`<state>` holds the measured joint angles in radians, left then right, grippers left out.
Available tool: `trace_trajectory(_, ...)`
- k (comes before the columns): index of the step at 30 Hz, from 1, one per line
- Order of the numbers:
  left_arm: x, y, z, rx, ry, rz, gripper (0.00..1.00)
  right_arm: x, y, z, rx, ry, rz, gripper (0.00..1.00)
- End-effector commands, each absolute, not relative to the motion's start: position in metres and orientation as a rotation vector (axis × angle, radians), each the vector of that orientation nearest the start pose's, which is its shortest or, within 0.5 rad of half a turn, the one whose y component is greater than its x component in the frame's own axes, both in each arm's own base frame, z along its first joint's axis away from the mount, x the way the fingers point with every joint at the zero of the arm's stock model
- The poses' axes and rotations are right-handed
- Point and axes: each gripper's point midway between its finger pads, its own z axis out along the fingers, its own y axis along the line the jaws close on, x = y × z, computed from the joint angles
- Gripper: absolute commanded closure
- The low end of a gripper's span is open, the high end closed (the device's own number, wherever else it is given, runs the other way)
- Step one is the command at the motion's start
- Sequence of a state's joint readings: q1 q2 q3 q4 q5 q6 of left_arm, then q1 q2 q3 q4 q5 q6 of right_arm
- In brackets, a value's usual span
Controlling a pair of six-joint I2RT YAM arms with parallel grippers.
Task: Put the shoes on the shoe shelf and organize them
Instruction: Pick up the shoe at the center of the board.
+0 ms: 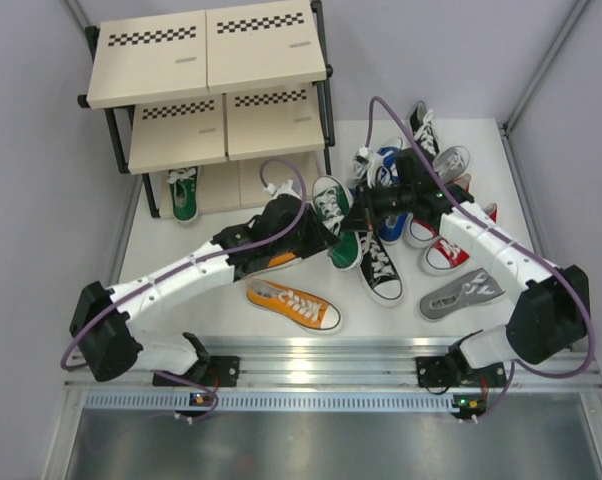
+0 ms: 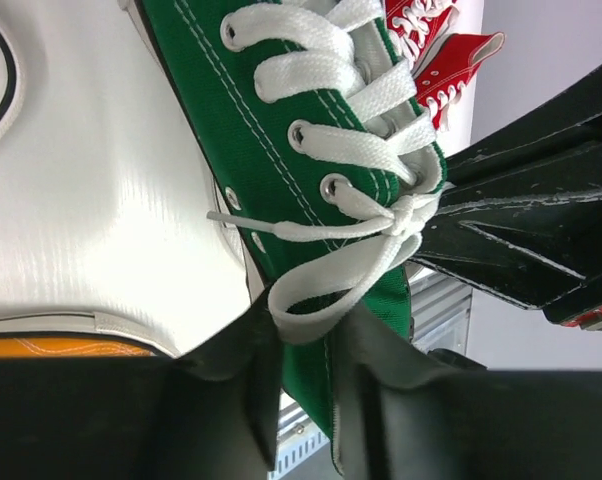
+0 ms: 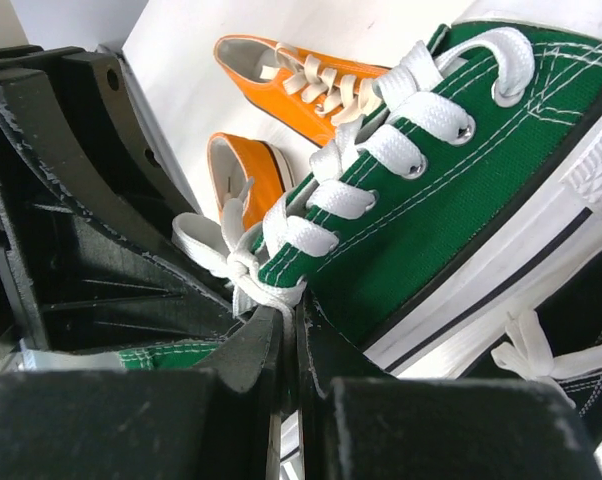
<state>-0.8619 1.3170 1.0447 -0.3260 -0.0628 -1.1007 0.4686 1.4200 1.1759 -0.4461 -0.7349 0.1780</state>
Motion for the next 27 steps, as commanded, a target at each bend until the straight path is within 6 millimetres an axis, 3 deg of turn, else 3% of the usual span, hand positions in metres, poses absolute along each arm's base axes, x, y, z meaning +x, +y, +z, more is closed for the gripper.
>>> trace_trajectory(1,0.250,-0.309,0.185,-0.271,2.367,-0.845,0.77,0.254,0.282,0.270,-0.862,1.927,1.282,1.00)
trace_trajectory(2,0.250,-0.308,0.182,-0.252,2.371,-0.833,0.83,0.252,0.283,0.271,-0.872,1.921,1.292,1.00)
trace_trajectory(3,0.250,-0.308,0.181,-0.245,2.372,-0.829,1.00,0.251,0.283,0.272,-0.878,1.912,1.301,1.00)
trace_trajectory(12,0.241,-0.284,0.190,0.016,2.293,-0.742,1.00,0.237,0.276,0.261,-0.997,1.878,1.277,0.98)
trace_trajectory(15,0.234,-0.269,0.194,0.092,2.249,-0.712,1.00,0.235,0.273,0.262,-1.009,1.875,1.276,0.89)
trace_trajectory(16,0.231,-0.264,0.188,0.128,2.248,-0.688,1.00,0.235,0.273,0.266,-1.040,1.840,1.273,0.77)
trace_trajectory(19,0.223,-0.253,0.194,0.168,2.212,-0.689,1.00,0.237,0.265,0.274,-1.034,1.823,1.284,0.61)
trace_trajectory(24,0.216,-0.240,0.207,0.214,2.166,-0.678,1.00,0.243,0.253,0.276,-0.970,1.846,1.286,0.48)
trace_trajectory(27,0.214,-0.238,0.215,0.218,2.144,-0.690,1.00,0.241,0.250,0.258,-0.865,1.940,1.332,0.43)
